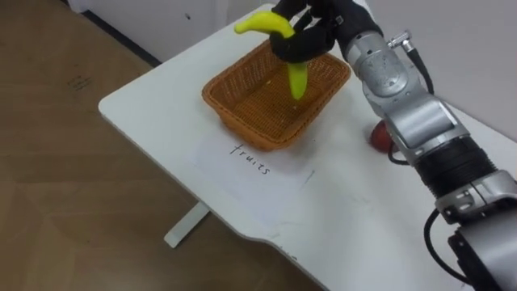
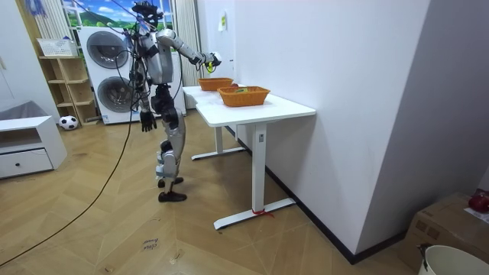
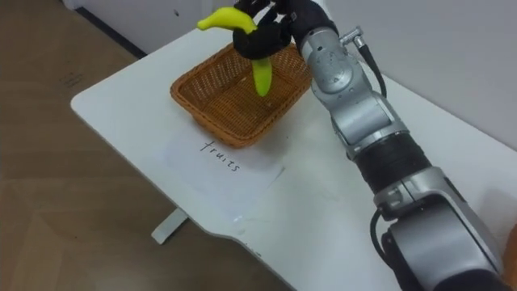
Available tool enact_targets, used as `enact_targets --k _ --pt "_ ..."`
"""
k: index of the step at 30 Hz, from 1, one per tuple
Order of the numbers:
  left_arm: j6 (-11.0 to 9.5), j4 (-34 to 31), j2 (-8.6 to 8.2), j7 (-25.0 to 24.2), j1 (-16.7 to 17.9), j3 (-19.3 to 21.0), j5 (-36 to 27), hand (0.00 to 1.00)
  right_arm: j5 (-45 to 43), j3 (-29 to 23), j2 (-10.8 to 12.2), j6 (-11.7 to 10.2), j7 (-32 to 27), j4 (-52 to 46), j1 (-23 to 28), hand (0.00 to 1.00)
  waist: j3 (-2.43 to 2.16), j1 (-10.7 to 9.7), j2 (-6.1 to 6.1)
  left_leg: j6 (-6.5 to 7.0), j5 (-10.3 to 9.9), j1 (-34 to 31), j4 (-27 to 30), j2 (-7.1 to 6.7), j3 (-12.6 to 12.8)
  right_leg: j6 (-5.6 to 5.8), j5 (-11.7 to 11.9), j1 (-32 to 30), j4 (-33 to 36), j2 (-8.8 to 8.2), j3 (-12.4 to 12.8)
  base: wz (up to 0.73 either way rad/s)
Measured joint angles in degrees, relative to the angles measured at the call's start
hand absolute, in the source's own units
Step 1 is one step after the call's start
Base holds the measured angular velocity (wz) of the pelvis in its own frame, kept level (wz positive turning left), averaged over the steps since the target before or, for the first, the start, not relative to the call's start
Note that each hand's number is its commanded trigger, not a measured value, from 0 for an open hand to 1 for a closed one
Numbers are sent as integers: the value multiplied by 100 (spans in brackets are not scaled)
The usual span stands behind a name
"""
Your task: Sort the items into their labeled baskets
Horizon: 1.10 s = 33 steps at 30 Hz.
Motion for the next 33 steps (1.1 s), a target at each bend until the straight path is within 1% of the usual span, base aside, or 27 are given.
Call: enact_targets --k 1,2,3,6,7,8,9,10,12,14,21,27,28,29,31,32,33 --pt "14 12 0 0 -7 3 0 0 15 0 12 0 -4 13 0 100 10 42 14 0 0 7 -1 1 0 2 -1 6 -1 4 1 0" --pt "16 28 1 2 -7 14 -3 0 14 2 59 -4 -10 58 -1 100 11 72 16 0 0 21 -4 3 0 5 -4 15 -4 7 7 0" --pt "17 36 1 7 1 15 -4 0 13 12 128 -8 -17 160 -1 100 23 106 33 0 0 41 -6 5 0 5 -4 33 -4 9 10 0" --pt "12 82 -2 13 -11 0 -17 0 13 33 217 -9 -14 387 -1 100 24 182 31 0 0 40 -7 5 -7 6 -5 35 -2 9 8 0" --pt "15 105 -1 16 -9 1 -16 0 5 75 241 -7 -13 484 -1 92 22 199 27 0 0 30 -3 2 -8 6 -5 34 -1 9 0 0" --pt "16 115 0 23 -2 5 -16 0 -6 158 241 -7 -10 529 -1 61 12 204 6 0 0 17 -2 -1 -8 6 -5 26 -3 10 -2 3" --pt "17 123 0 24 2 6 -16 0 -10 202 242 -7 -5 541 -1 53 12 205 5 0 0 11 0 -3 -8 6 -5 24 -3 11 -4 0" --pt "18 128 -1 24 5 6 -16 0 -10 225 262 -7 11 570 -1 0 11 206 3 0 0 4 4 -7 -10 6 -5 24 -4 15 -11 0" --pt "18 127 0 25 1 13 -16 0 -10 225 273 -7 11 589 -1 0 9 209 0 1 0 -4 11 -16 -18 6 -5 25 -4 15 -33 2" --pt "18 127 -1 25 0 12 -18 0 -10 225 274 -7 11 591 -1 0 5 209 -5 14 8 -5 9 -62 -39 6 -5 30 -5 13 -51 2" --pt "16 132 9 42 -6 13 -14 0 -5 226 274 -7 8 690 0 0 -1 211 -26 34 20 -23 -1 -60 -6 6 -5 7 -13 -16 -47 0" --pt "7 283 58 38 -37 2 -4 0 49 266 289 -59 14 976 0 0 6 211 -32 49 29 -42 0 -67 7 6 -5 16 -20 -21 -25 1" --pt "7 285 69 35 -39 -15 -4 0 40 266 309 -66 14 1013 0 0 15 207 -19 49 29 -41 2 -65 15 6 -5 1 -20 -19 19 -5" --pt "7 287 71 34 -56 -33 -7 0 40 266 314 -67 20 1033 0 0 13 203 -27 49 30 -28 6 -60 35 6 -5 -10 -21 -15 62 -6" --pt "-7 321 71 26 -79 -60 -7 0 40 267 318 -69 39 1039 0 0 25 206 -11 50 30 -15 7 -57 65 6 -5 -11 -22 -16 80 -9" --pt "-32 377 73 26 -98 -58 -6 0 40 267 319 -77 48 1038 0 0 40 207 10 50 30 -4 4 -52 95 6 -5 -12 -22 -15 118 -12" --pt "-34 403 73 26 -106 -58 -6 0 40 267 319 -82 49 1038 0 0 40 207 11 50 30 1 2 -50 108 6 -5 -14 -21 -14 146 -13"
